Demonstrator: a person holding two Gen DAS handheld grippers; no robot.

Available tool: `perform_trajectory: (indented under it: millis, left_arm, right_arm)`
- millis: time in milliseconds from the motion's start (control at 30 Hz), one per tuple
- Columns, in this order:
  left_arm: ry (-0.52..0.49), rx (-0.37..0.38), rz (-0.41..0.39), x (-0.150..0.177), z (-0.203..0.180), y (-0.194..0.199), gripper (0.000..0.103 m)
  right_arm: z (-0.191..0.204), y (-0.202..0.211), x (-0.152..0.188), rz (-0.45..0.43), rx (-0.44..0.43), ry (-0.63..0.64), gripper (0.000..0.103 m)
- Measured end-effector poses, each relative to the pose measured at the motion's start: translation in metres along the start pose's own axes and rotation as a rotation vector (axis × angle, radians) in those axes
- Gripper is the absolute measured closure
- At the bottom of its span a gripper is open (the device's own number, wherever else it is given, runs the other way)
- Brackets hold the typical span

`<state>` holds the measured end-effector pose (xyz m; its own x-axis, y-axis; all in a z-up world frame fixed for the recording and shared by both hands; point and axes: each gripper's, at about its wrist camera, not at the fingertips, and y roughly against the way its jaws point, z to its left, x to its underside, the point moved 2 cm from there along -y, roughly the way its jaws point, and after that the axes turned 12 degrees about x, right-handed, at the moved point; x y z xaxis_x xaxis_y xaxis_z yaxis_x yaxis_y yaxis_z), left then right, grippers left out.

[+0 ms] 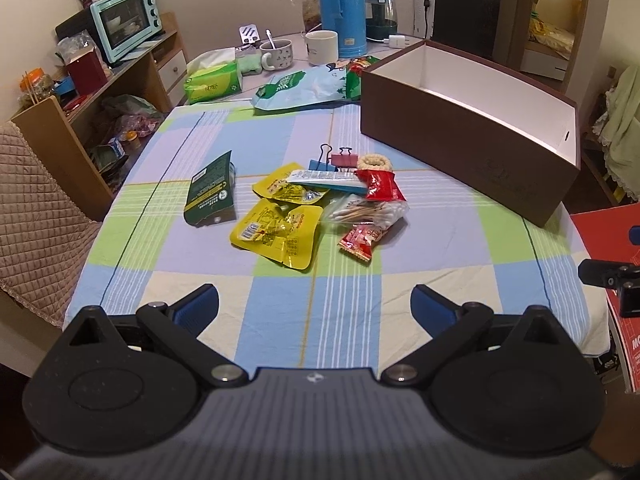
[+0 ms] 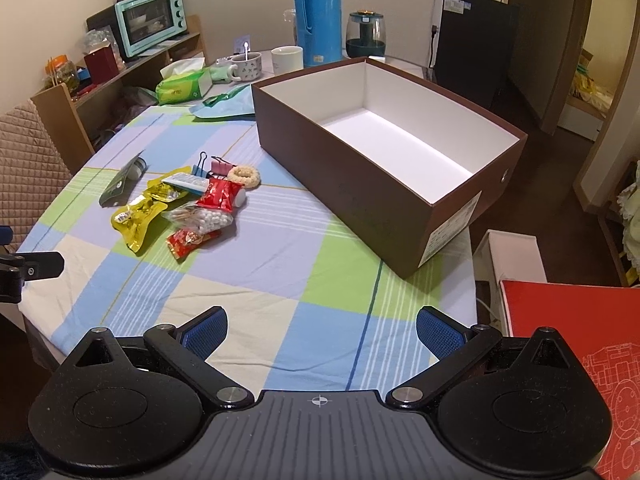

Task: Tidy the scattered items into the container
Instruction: 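Move both tools toward the scattered items beside the brown box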

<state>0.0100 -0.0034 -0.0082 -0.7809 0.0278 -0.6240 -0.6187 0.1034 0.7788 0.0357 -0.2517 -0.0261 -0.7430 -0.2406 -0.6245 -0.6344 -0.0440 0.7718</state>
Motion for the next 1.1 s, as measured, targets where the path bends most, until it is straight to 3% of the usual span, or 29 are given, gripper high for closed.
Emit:
perform_trajectory:
  millis: [1100]
  left_arm:
    - [0.010, -0.014, -0.020, -0.010, -0.010, -0.002, 0.002]
  right_arm:
    - [-0.015, -0.007, -0.011, -0.016, 0.027, 0.001, 0.000]
